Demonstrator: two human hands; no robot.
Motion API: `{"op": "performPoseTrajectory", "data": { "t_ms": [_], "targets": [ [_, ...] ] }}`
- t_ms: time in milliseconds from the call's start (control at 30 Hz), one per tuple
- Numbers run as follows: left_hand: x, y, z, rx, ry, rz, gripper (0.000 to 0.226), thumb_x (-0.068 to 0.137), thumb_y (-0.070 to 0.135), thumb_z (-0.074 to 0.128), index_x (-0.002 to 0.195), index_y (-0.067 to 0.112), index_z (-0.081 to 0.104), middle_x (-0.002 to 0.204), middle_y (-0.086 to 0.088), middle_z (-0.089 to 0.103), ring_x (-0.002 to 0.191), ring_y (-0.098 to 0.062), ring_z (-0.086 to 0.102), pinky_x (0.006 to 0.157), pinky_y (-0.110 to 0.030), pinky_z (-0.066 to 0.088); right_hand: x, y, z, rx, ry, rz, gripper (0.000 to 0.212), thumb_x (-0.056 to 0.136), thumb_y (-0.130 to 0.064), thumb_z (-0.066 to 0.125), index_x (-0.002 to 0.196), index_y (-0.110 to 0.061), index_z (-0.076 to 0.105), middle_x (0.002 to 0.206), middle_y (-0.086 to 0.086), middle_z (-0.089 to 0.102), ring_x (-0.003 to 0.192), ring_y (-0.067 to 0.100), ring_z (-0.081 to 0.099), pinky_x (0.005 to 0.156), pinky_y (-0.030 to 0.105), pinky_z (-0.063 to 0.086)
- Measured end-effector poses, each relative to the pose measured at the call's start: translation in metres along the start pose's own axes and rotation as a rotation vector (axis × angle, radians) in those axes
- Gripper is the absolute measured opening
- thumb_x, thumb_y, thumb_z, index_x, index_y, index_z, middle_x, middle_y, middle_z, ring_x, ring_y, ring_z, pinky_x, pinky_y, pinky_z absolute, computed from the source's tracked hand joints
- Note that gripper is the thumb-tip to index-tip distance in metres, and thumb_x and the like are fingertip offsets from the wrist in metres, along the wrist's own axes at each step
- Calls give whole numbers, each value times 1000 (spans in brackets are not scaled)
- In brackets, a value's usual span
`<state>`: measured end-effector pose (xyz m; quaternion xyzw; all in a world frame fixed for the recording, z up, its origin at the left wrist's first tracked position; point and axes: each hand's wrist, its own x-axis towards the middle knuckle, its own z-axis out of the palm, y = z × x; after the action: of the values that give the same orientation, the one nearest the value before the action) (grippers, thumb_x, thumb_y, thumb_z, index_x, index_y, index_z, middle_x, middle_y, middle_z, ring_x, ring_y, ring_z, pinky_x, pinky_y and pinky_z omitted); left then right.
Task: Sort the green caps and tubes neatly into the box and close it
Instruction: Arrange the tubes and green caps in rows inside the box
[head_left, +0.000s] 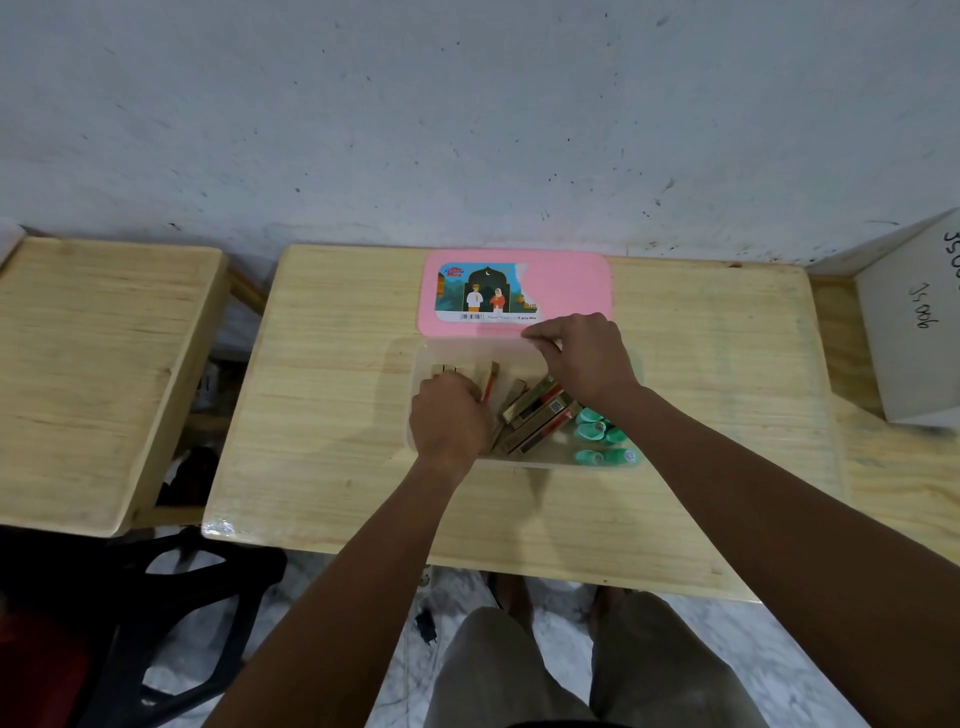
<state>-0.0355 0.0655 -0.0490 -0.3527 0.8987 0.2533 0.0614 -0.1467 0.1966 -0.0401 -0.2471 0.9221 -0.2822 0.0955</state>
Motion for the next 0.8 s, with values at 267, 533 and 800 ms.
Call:
{"op": "performPoseTrajectory", "data": {
  "t_ms": [267,533,800],
  "targets": [
    [-1,-3,-2,130,10,79,20,89,27,58,88,19,76,83,-10,68,77,-30,65,65,-34,55,0,-1,-2,1,-6,-7,19,93,-23,61,105,-24,75,105,0,74,97,22,69,83,29,50],
    [0,-4,-6,215,8,132,24,90,32,56,82,18,75,77,-7,67,72,-30,66,60,-32,51,0,0,-1,0,-10,-1,19,93,-25,60,105,-25,75,106,-1,74,98,22,69,82,28,48],
    [-5,-7,-10,302,-12,155,16,89,20,56,88,12,71,86,-9,68,81,-31,68,64,-33,53,0,-1,-2,2,-11,-2,19,93,-24,61,106,-24,75,106,-1,74,98,21,69,84,30,50]
  ]
}}
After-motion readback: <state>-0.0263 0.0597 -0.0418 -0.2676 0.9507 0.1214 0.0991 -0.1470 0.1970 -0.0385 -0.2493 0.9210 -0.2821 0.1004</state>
